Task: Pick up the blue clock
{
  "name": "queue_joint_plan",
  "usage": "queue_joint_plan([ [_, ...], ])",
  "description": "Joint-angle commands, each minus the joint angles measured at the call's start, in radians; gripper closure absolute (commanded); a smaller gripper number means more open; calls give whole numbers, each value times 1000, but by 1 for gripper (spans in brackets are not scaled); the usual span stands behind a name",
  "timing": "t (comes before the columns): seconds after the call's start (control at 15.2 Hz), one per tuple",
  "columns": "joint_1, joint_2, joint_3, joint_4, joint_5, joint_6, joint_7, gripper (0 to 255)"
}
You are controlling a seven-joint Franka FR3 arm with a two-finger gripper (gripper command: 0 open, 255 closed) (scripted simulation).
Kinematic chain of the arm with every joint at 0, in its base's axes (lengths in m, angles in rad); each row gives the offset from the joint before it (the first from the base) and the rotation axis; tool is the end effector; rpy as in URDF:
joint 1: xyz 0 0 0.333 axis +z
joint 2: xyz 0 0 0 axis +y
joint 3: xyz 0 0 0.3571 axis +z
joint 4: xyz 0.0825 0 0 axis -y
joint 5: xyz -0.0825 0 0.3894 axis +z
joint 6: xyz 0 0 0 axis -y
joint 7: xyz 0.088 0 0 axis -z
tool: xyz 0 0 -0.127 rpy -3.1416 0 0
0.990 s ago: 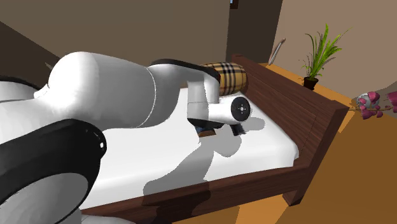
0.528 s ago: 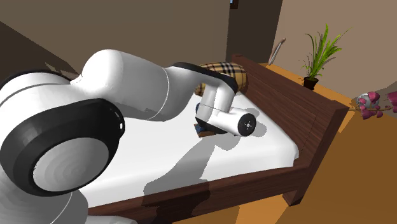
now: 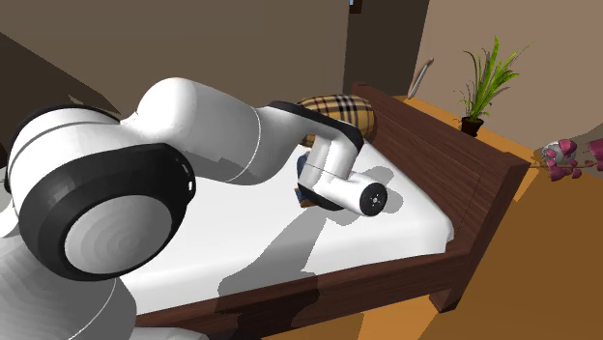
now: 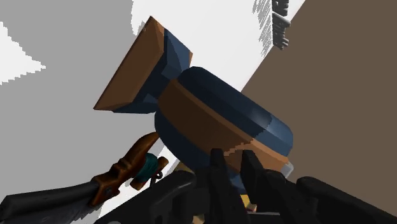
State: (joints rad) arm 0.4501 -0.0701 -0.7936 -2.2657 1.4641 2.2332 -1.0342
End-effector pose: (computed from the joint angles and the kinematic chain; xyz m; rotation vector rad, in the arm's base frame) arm 0.5227 -0.1430 0.4348 -2.0616 0.3372 -0.8636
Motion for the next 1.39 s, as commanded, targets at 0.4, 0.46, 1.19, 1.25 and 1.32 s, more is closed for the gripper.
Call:
queue_joint_plan([
  [0.4,0,1,0,0,1,0,-1,255],
  [0.46,0,1,0,0,1,0,-1,0],
  [1.19,41,95,14,-31,677,-252,-1261,0],
  [1.25,39,107,13,-35,684,-265,-1267,0],
  [1.32,37,120,12,-38,691,-279,-1274,0],
])
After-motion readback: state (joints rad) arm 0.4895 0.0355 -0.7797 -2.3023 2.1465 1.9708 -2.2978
